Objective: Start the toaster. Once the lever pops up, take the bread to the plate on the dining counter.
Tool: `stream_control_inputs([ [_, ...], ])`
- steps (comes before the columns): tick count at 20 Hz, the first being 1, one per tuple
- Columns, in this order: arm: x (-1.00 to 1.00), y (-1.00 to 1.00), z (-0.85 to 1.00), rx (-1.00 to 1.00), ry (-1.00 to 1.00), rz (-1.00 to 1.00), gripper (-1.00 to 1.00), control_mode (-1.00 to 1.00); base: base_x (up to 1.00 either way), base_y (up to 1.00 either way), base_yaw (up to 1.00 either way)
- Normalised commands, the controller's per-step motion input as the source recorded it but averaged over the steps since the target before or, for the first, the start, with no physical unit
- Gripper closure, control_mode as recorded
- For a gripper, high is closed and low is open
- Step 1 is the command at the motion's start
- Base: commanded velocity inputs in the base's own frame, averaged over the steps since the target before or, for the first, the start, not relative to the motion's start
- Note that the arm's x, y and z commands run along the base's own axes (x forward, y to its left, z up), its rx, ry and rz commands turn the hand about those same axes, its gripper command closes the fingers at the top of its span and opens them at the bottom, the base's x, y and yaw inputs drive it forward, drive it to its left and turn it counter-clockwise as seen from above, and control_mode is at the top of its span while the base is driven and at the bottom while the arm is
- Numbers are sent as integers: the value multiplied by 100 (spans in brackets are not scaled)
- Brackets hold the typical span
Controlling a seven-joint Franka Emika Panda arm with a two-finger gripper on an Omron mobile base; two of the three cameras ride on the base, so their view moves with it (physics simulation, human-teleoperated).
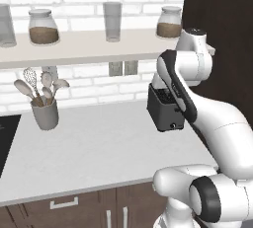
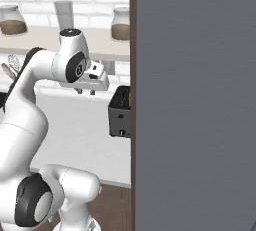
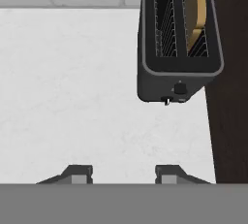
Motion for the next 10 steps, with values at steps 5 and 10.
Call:
stream_control_inputs([
  [5,-1,-24,0,0,0,-1,-100,-100,0,0,0],
  [10,0,-36,-9,0,5,-1,-100,-100,0,0,0],
])
